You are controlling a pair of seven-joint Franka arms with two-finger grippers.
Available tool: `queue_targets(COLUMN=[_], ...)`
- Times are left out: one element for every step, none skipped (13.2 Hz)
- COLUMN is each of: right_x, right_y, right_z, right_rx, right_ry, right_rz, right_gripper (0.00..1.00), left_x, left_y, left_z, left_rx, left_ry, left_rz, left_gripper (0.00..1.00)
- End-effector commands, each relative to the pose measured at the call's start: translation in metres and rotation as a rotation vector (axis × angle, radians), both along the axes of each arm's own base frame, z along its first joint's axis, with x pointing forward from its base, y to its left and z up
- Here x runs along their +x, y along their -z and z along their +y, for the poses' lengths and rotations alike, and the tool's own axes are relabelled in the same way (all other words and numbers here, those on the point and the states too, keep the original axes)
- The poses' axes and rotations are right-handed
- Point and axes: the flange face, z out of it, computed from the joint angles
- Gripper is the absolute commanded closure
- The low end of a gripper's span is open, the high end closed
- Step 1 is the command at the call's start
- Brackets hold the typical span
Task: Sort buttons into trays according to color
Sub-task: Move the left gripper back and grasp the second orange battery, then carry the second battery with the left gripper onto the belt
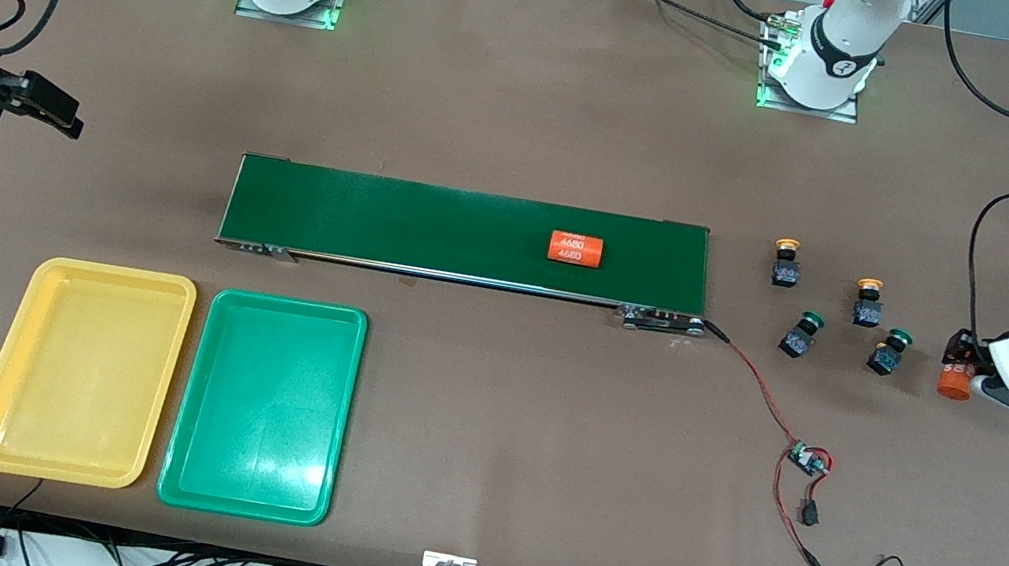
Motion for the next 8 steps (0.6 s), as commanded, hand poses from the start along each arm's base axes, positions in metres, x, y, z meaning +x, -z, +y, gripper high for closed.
queue_targets(right_x=[-0.002, -0.002, -0.002, -0.002, -0.002, -0.002, -0.002, -0.002], right_y=[0.0, 0.0, 0.0, 0.0, 0.0, 0.0, 0.0, 0.0], right_z=[-0.001, -0.001, 0.0, 0.0, -0.001, -0.001, -0.001, -0.001], right_rx=[0.008, 0.008, 0.008, 0.008, 0.008, 0.008, 0.008, 0.008], right_ry=[-0.006, -0.006, -0.008, -0.008, -0.006, -0.006, -0.006, -0.006], right_rz=[-0.003, -0.003, -0.005, -0.005, -0.005, -0.005, -0.005, -0.005], right_gripper=[0.0, 0.0, 0.0, 0.0, 0.0, 0.0, 0.0, 0.0], left_x=[0.014, 0.014, 0.015, 0.018, 0.019, 0.017, 0.012, 0.002], left_y=[-0.062, -0.072, -0.076, -0.076, -0.076, -0.078, -0.081, -0.081], left_z=[-0.079, -0.11, -0.145, -0.169, -0.207, -0.242, -0.277, -0.317], left_rx=[0.036, 0.041, 0.04, 0.031, 0.009, -0.006, -0.019, -0.033], left_ry=[0.258, 0.317, 0.419, 0.54, 0.668, 0.751, 0.824, 0.921], left_rz=[-0.032, -0.01, 0.012, 0.012, 0.004, 0.002, 0.0, 0.004], left_gripper=[1.0, 1.0, 1.0, 1.0, 1.0, 1.0, 1.0, 1.0])
